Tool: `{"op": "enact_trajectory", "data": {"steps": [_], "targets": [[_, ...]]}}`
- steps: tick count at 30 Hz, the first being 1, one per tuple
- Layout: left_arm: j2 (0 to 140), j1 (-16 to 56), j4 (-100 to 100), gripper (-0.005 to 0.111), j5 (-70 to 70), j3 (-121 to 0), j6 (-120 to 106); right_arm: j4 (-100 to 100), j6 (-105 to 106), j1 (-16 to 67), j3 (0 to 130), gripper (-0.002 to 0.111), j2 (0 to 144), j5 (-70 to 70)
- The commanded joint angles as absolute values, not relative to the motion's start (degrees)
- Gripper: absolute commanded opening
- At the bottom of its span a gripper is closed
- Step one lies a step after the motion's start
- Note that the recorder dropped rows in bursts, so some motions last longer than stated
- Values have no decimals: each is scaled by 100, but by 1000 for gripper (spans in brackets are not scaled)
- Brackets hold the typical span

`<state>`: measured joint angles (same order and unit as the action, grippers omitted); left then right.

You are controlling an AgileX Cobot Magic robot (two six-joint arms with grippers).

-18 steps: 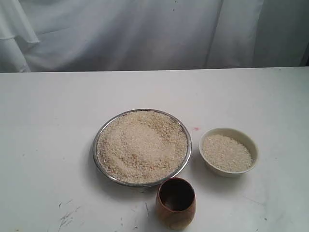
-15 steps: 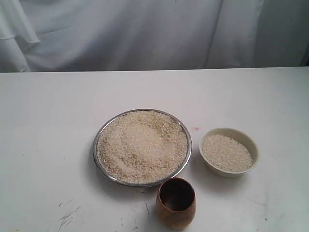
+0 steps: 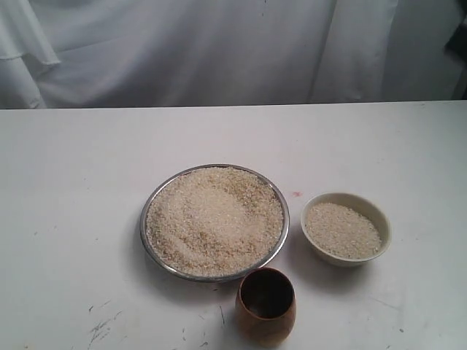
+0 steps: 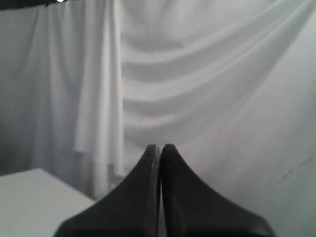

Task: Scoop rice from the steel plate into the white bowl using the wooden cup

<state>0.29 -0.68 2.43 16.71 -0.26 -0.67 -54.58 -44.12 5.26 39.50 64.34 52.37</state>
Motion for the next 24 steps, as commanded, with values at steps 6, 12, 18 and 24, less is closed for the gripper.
{"op": "enact_trajectory", "data": {"steps": [6, 12, 18, 24], "targets": [[0, -60, 248, 0, 1634, 0, -49, -4192, -1939, 1720, 1725, 0, 7314, 5753], [0, -60, 248, 0, 1634, 0, -49, -4258, -1940, 1938, 1182, 0, 7746, 6059], [0, -60, 248, 0, 1634, 0, -49, -4431, -1774, 1938, 1017, 0, 8032, 6117], [0, -60, 248, 0, 1634, 0, -49, -4360, -1327, 1938, 909, 0, 8465, 6380]]}}
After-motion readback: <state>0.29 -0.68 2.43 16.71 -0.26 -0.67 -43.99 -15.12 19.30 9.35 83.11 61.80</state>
